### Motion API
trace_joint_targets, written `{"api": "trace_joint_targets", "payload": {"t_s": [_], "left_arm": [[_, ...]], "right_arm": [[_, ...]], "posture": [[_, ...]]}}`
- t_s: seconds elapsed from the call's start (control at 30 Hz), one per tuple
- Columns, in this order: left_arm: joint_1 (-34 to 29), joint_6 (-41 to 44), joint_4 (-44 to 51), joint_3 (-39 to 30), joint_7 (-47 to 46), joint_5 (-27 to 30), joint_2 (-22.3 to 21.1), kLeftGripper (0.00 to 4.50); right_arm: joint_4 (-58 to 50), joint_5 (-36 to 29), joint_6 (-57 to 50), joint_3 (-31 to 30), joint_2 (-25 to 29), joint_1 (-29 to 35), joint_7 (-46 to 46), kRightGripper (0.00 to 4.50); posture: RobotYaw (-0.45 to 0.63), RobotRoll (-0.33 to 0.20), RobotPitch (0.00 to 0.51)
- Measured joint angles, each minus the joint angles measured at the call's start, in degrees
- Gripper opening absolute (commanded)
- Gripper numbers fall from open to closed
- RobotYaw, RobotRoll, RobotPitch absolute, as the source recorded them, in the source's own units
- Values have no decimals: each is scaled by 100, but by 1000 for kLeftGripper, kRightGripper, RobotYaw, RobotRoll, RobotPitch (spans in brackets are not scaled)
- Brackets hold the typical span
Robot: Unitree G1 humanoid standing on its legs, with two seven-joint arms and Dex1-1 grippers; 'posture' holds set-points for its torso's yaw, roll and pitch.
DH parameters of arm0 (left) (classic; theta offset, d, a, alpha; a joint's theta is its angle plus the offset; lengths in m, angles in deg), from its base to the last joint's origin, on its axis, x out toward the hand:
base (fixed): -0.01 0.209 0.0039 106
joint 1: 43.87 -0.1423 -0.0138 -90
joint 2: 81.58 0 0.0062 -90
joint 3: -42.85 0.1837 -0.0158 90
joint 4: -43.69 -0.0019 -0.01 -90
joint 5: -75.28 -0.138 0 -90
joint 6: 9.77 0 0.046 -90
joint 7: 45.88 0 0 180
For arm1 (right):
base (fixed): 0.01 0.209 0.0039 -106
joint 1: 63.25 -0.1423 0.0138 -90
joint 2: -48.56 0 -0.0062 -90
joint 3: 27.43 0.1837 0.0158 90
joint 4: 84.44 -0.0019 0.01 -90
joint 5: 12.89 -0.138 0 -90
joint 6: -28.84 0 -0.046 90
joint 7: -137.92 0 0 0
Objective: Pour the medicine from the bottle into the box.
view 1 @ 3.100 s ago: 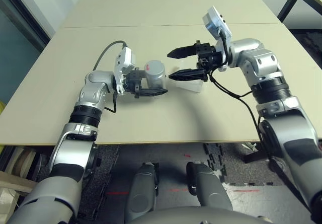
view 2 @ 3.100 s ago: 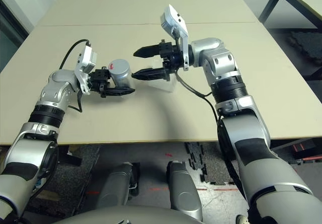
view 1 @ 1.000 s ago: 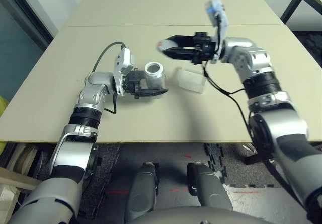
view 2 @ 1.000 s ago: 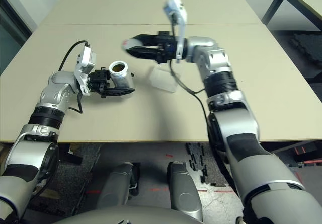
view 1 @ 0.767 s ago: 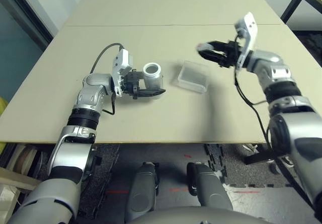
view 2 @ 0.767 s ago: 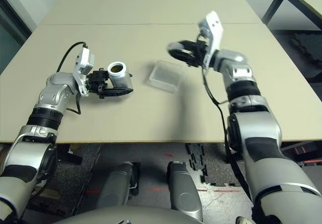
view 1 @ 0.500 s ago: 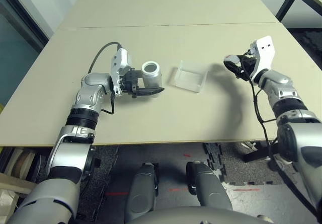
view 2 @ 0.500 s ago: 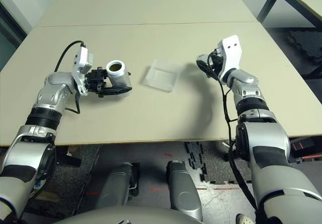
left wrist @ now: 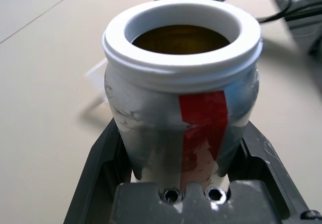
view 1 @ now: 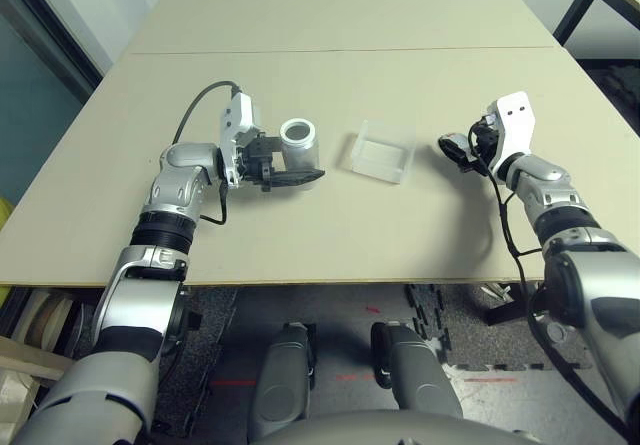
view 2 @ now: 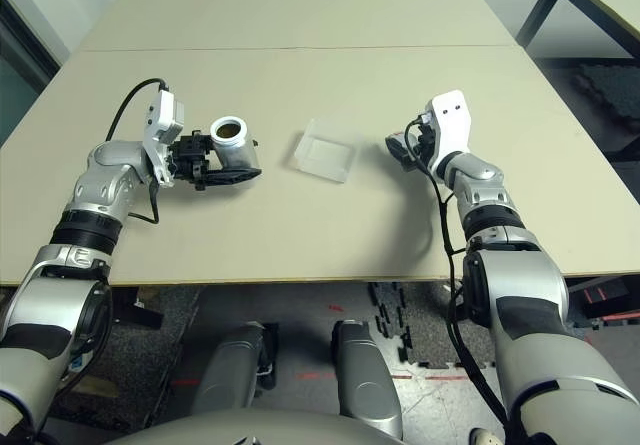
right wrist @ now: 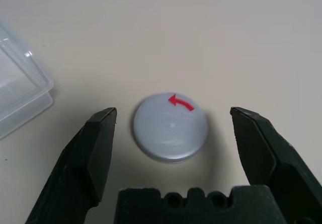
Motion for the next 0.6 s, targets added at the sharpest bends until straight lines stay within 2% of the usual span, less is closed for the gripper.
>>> {"api": "trace_joint_targets", "payload": {"t_s": [0.13, 0.37, 0.6], "left_arm": [[265, -240, -331, 15, -447, -314, 99, 2682], [961, -353, -1006, 139, -1530, -910, 421, 2682], [1741, -607, -1784, 886, -2922, -2143, 729, 2682]], "right_arm": [[-314, 104, -91, -122, 358, -109, 899, 4500], [-1373, -19, -740, -232, 480, -193, 2248, 4500], [-2070, -333, -1000, -206, 472, -102, 2494, 4500]], "posture": [[0, 0, 131], [-23, 0, 130], [-13, 0, 130]]}}
